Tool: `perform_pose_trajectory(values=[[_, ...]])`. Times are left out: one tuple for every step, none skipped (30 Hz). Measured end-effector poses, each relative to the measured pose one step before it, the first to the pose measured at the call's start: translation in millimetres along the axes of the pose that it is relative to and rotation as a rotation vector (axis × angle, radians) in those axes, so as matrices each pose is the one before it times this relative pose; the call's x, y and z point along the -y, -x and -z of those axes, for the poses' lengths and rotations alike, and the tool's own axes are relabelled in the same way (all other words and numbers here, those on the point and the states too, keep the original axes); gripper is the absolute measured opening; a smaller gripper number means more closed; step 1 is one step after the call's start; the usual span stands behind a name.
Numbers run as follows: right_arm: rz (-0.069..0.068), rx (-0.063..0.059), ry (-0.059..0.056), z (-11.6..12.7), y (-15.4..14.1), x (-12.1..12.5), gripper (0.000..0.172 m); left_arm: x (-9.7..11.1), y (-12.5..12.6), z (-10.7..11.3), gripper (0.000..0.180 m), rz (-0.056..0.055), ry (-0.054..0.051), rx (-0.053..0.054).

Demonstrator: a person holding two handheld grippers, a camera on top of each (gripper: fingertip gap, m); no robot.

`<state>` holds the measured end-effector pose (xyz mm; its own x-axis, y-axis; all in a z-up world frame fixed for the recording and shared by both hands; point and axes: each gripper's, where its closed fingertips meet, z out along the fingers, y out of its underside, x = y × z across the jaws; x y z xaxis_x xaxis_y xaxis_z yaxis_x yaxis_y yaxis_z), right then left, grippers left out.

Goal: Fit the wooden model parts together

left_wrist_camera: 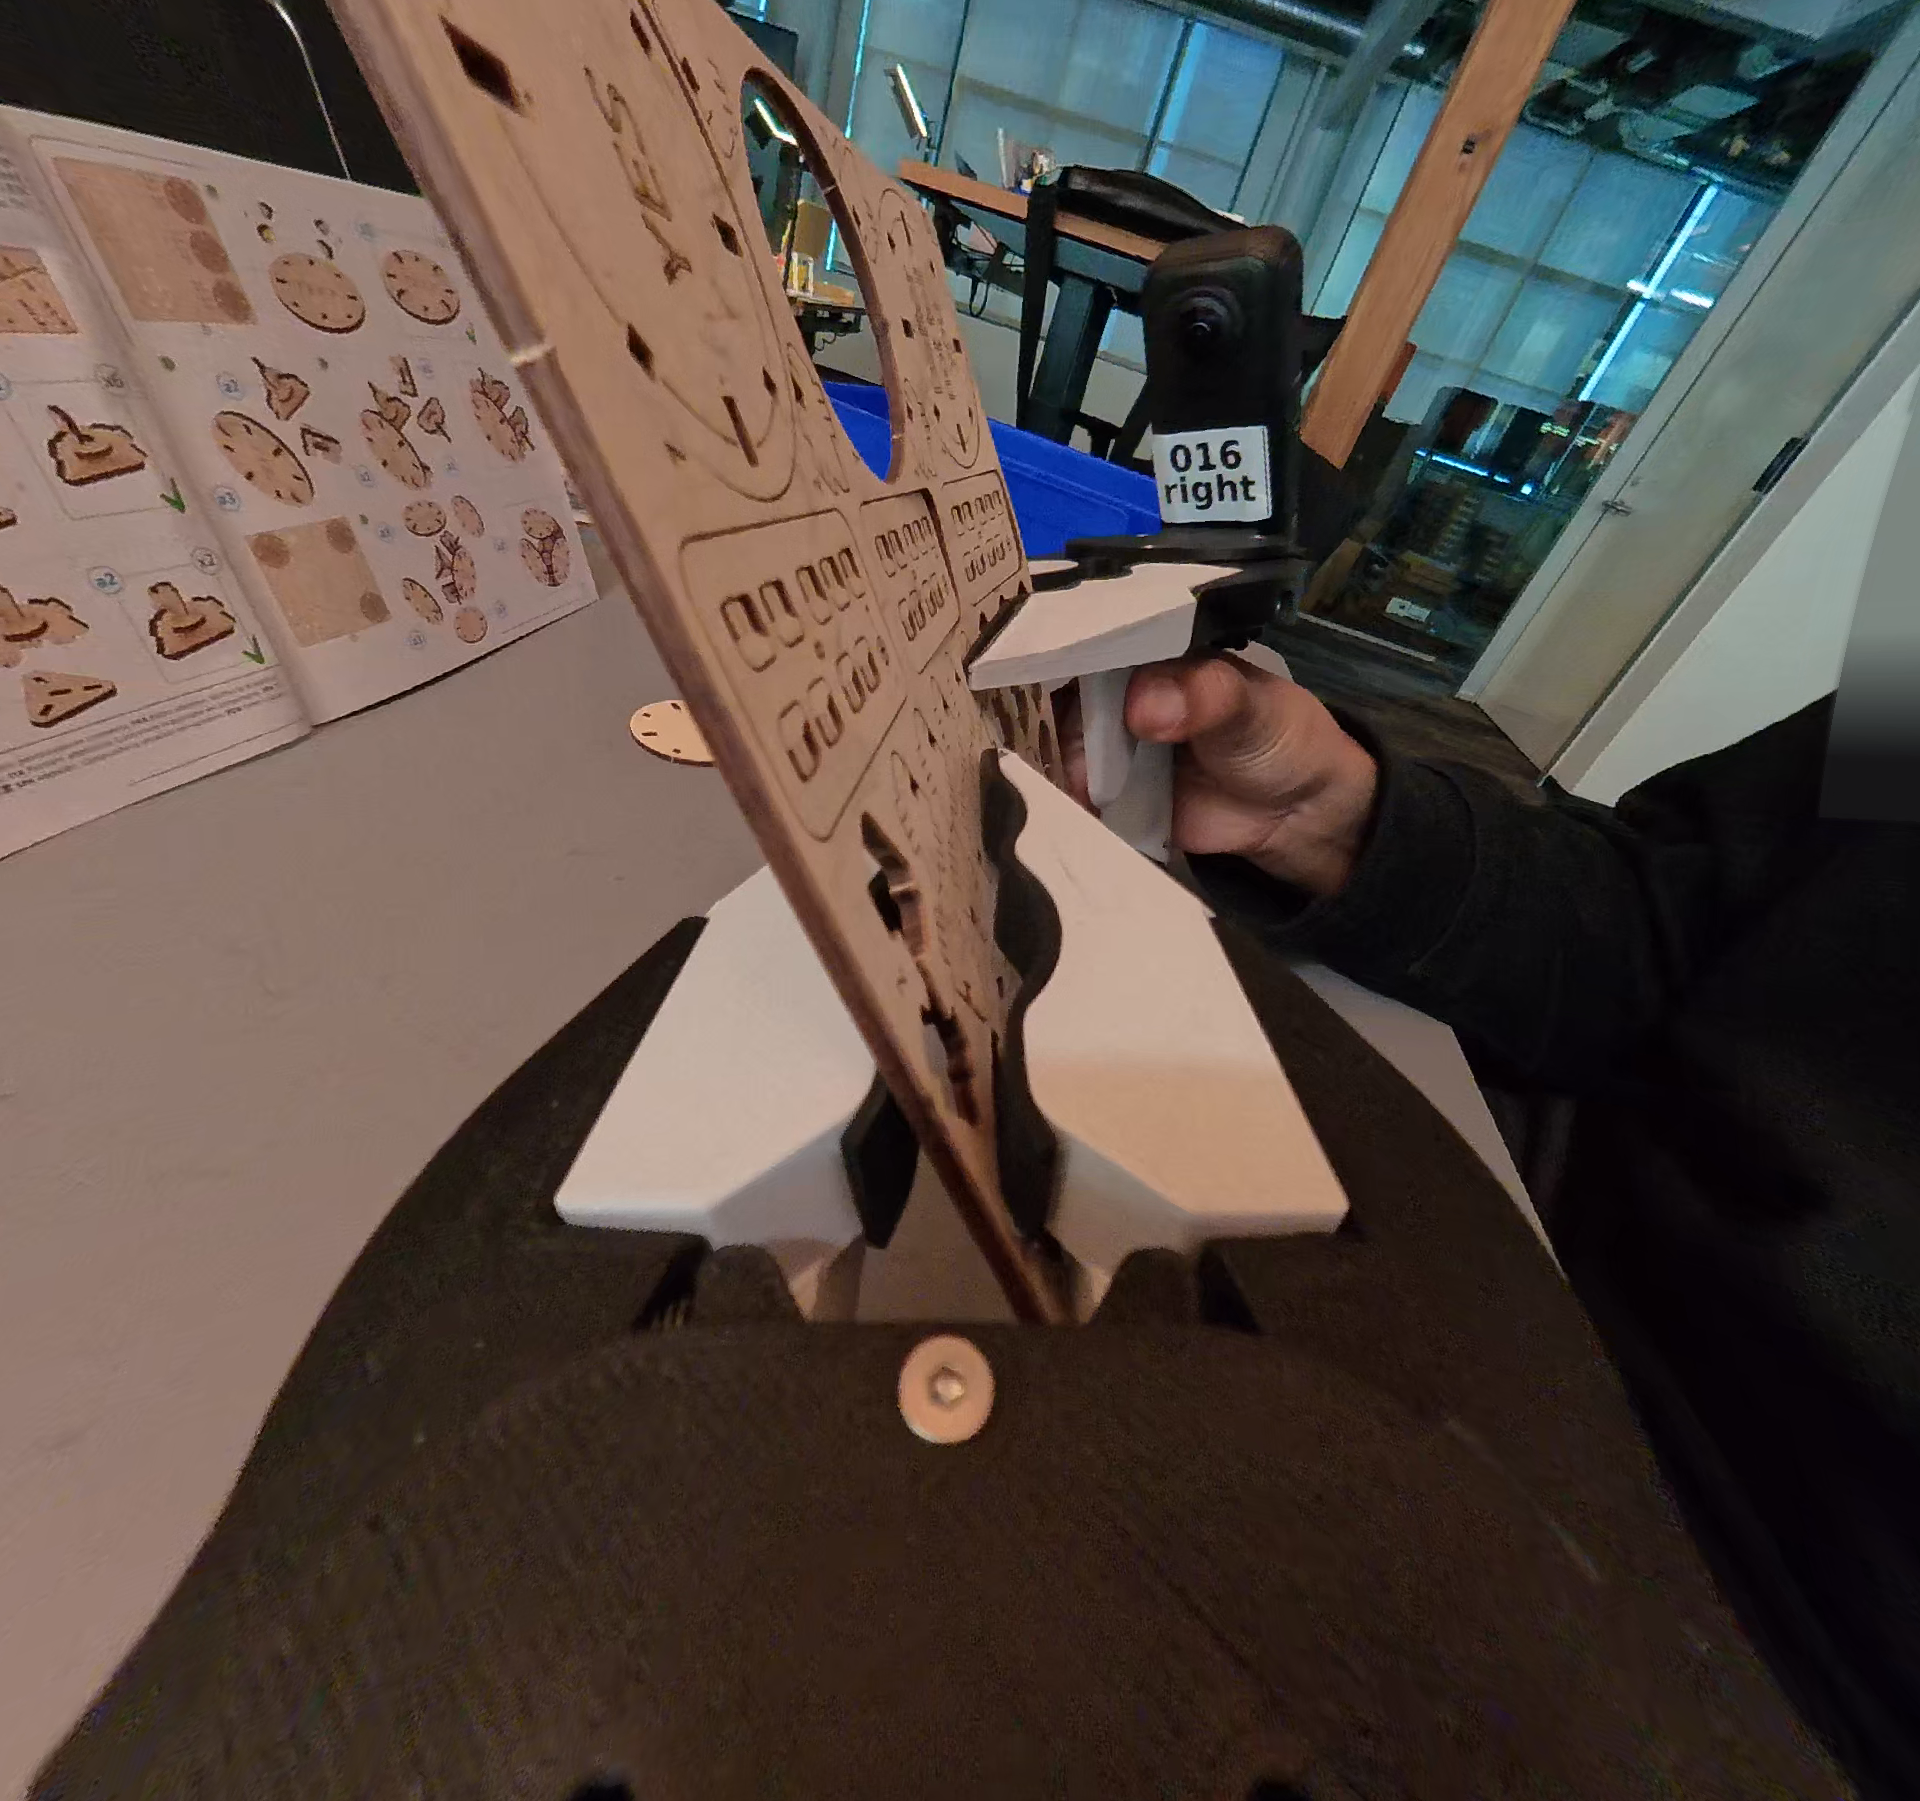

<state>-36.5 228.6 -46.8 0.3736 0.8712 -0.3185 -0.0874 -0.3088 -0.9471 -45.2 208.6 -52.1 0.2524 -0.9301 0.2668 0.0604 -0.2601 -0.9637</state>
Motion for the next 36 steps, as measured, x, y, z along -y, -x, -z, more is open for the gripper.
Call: perform_pose_trajectory(values=[[0.0048, -0.0043, 0.0010, 0.00, -0.29, -0.04, 0.026, -0.03, -0.13, -0.12, 0.005, 0.0039, -0.0020, -0.0020], [0.0075, -0.0045, 0.0014, 0.02, -0.26, -0.06, 0.026, -0.13, -0.13, -0.02, 0.005, 0.0062, -0.0017, -0.0042], [0.0067, -0.0026, -0.0004, 0.03, 0.13, 0.27, 0.026, -0.08, 0.31, 0.16, 0.005, 0.0040, -0.0017, -0.0032], [0.0074, -0.0055, 0.0017, -0.05, -0.12, -0.07, 0.026, 0.13, -0.13, 0.21, 0.005, 0.0075, -0.0038, -0.0051], [0.0089, -0.0043, 0.0007, -0.12, 0.21, 0.20, 0.026, 0.28, -0.40, 0.06, 0.005, 0.0044, -0.0027, -0.0060], [0.0037, -0.0012, 0.0015, -0.03, 0.06, 0.07, 0.027, 1.30, -2.01, 0.28, 0.005, 0.0048, -0.0082, -0.0178], [-0.0003, 0.0078, -0.0048, 0.19, 0.84, 0.94, 0.027, 3.47, -4.38, 0.24, 0.004, 0.0174, -0.0205, -0.0342], [0.0028, 0.0296, -0.0227, 0.70, 3.25, 3.29, 0.027, 1.14, -0.88, -0.86, 0.004, 0.0156, -0.0070, -0.0091], [0.0036, 0.0246, -0.0261, 0.91, 2.01, 3.76, 0.028, 1.77, -0.18, -0.74, 0.004, 0.0058, -0.0139, -0.0030], [-0.0040, -0.0038, -0.0163, 0.47, -1.99, 1.57, 0.031, 2.57, -1.18, -0.69, 0.004, 0.0043, -0.0171, -0.0067], [-0.0048, -0.0008, -0.0281, 0.71, -0.93, 2.92, 0.033, 3.14, -1.49, -0.31, 0.004, 0.0003, -0.0180, -0.0058], [-0.0138, 0.0049, -0.0303, 0.95, 0.98, 3.61, 0.031, 3.12, -2.10, 0.44, 0.004, -0.0009, -0.0155, -0.0093], [-0.0162, -0.0090, -0.0281, 0.74, -0.44, 3.76, 0.036, 3.13, -0.30, 1.60, 0.004, -0.0048, -0.0146, 0.0025], [-0.0067, -0.0197, -0.0174, 0.82, -2.12, 3.04, 0.043, 3.53, 1.24, 2.56, 0.004, -0.0127, -0.0160, 0.0120], [0.0051, -0.0208, 0.0002, 1.12, -2.87, 0.72, 0.049, 3.78, 1.67, 3.10, 0.004, -0.0119, -0.0174, 0.0109], [0.0087, -0.0211, 0.0107, 0.98, -3.45, -0.75, 0.054, 4.07, 1.83, 3.17, 0.004, -0.0039, -0.0191, 0.0076], [0.0018, -0.0166, 0.0091, 0.60, -3.10, -0.84, 0.058, 3.43, 2.06, 2.87, 0.004, 0.0038, -0.0165, 0.0044], [-0.0086, -0.0041, 0.0057, 0.21, -1.64, -0.89, 0.061, 1.86, 1.56, 2.27, 0.004, 0.0081, -0.0082, -0.0012], [-0.0204, 0.0128, 0.0027, -0.52, 0.61, -0.99, 0.062, 0.59, 1.77, 1.42, 0.004, 0.0066, -0.0017, 0.0022], [-0.0328, 0.0293, -0.0018, -1.06, 2.90, -0.91, 0.061, -0.55, 1.63, 0.55, 0.004, -0.0019, 0.0030, 0.0059], [-0.0406, 0.0366, 0.0003, -1.56, 3.63, -1.69, 0.059, -1.17, 0.37, -0.44, 0.004, -0.0060, 0.0057, 0.0036], [-0.0414, 0.0382, 0.0078, -2.19, 3.79, -2.91, 0.056, -1.55, -0.69, -1.34, 0.004, -0.0053, 0.0061, 0.0014], [-0.0352, 0.0326, 0.0137, -2.63, 3.12, -3.93, 0.054, -1.89, -1.34, -2.05, 0.004, -0.0059, 0.0070, 0.0007], [-0.0237, 0.0182, 0.0160, -2.74, 1.38, -4.17, 0.053, -2.53, -1.25, -2.53, 0.004, -0.0066, 0.0108, 0.0030], [-0.0082, 0.0084, 0.0128, -2.54, 0.76, -3.62, 0.050, -3.30, -1.35, -2.63, 0.004, -0.0122, 0.0153, 0.0047], [0.0023, 0.0016, 0.0041, -2.08, 0.56, -2.06, 0.047, -3.45, -0.82, -2.47, 0.005, -0.0147, 0.0149, 0.0080], [0.0077, -0.0052, -0.0050, -1.30, -0.15, -0.48, 0.039, 1.31, -0.40, -0.49, 0.004, -0.0013, -0.0132, 0.0061], [0.0095, -0.0102, -0.0174, 0.49, -0.86, 1.86, 0.034, 0.22, -0.69, -0.34, 0.004, 0.0151, -0.0020, -0.0040], [0.0137, 0.0238, -0.0167, 1.30, 3.30, 2.39, 0.029, -0.14, 0.40, -0.10, 0.004, 0.0144, -0.0014, 0.0010], [-0.0150, 0.0270, 0.0047, 0.89, 2.92, 0.34, 0.023, 0.01, -0.04, -0.05, 0.004, 0.0115, -0.0028, 0.0005], [-0.0264, 0.0290, 0.0042, 0.49, 2.61, 0.36, 0.017, -0.74, 0.30, -0.27, 0.004, -0.0013, 0.0050, 0.0112], [-0.0138, 0.0123, -0.0020, 0.31, 0.95, 0.08, 0.014, -1.02, 0.35, -0.36, 0.004, -0.0166, 0.0069, 0.0177], [0.0076, -0.0041, 0.0018, 0.46, -0.58, -0.84, 0.013, -0.47, 0.13, -0.46, 0.005, -0.0079, 0.0028, 0.0154], [0.0223, -0.0106, 0.0068, 0.57, -0.86, -0.87, 0.013, -0.25, 0.08, -0.71, 0.004, 0.0113, -0.0004, 0.0089], [0.0122, -0.0065, 0.0020, 0.56, -0.43, 0.12, 0.013, -0.31, 0.27, -0.08, 0.004, 0.0171, -0.0012, 0.0025], [0.0043, -0.0002, 0.0017, 0.45, 0.28, 0.52, 0.012, -0.29, 0.29, 0.21, 0.004, 0.0085, -0.0027, -0.0008]])
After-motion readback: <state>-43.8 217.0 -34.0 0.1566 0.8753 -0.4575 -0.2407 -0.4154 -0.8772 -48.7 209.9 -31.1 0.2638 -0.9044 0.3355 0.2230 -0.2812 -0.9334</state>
